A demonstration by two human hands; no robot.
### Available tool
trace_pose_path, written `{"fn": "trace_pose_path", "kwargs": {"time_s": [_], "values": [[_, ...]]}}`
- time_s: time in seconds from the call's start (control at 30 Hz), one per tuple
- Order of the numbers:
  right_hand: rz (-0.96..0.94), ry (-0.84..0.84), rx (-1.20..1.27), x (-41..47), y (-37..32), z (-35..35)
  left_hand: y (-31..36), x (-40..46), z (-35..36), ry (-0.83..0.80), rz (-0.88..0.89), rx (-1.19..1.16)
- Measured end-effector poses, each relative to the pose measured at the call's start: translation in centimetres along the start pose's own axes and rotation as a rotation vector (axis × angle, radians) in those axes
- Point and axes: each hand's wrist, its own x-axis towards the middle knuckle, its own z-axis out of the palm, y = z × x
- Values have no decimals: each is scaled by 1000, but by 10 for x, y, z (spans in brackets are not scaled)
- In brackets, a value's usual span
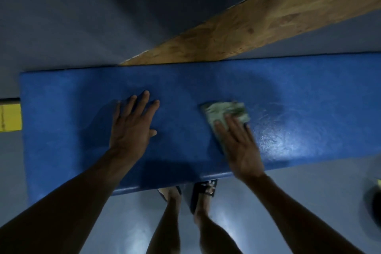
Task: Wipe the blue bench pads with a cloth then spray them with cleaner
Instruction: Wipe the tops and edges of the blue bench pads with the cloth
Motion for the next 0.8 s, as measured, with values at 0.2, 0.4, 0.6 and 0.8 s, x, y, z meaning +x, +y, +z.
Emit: {"fn": "trace_pose_path", "kwargs": {"time_s": [0.2,0.4,0.6,0.8], "values": [[578,205,172,18,-37,15,0,0,7,30,-2,-1],[-74,-8,203,-17,-125,33,5,0,5,24,-30,33],[-212,-5,-18,-44,31,2,21,-36,3,166,-32,-4],[339,65,93,-66,56,-4,23,-94,29,206,-55,-13]]}}
